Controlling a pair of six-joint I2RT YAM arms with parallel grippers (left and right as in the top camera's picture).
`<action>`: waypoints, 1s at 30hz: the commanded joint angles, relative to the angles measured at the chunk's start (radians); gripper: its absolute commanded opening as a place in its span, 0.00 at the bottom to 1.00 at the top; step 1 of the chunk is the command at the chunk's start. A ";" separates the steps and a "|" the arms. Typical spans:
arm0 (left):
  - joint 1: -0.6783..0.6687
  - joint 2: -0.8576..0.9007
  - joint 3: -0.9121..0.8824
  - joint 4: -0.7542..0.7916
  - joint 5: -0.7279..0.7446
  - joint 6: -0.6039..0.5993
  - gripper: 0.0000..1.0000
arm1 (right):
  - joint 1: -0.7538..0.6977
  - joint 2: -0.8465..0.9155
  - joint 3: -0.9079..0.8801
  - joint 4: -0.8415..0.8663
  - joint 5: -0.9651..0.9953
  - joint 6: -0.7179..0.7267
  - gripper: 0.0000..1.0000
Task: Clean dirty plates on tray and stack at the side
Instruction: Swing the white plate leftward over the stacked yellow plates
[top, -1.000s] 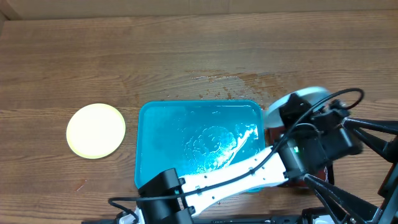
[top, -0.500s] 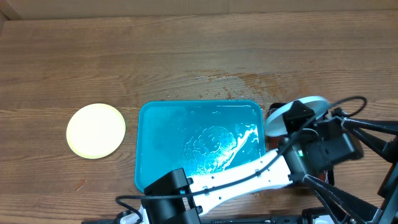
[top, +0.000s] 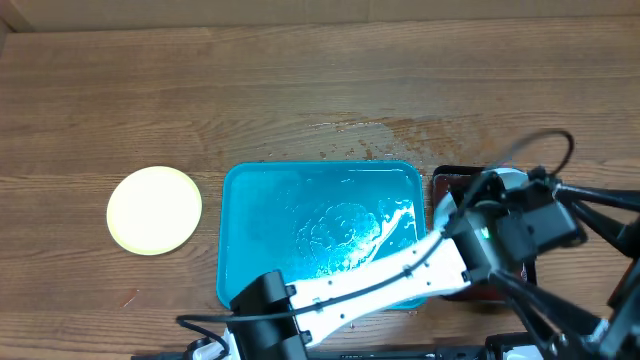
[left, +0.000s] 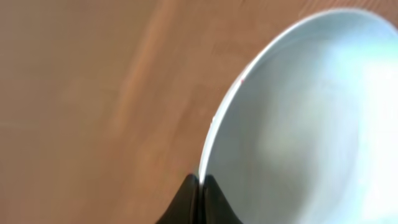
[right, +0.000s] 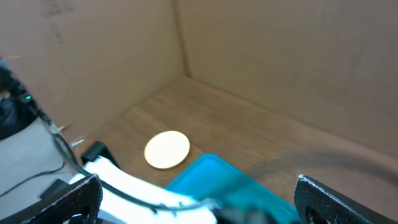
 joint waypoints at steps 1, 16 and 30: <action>0.089 -0.018 0.115 -0.082 0.267 -0.251 0.04 | 0.006 0.007 -0.026 0.005 0.150 0.100 1.00; 0.658 -0.018 0.113 -0.253 0.685 -0.511 0.04 | 0.006 0.071 -0.037 0.002 0.454 0.374 1.00; 1.001 -0.154 -0.047 -0.304 0.775 -0.549 0.05 | 0.006 0.095 -0.395 0.002 0.486 0.401 1.00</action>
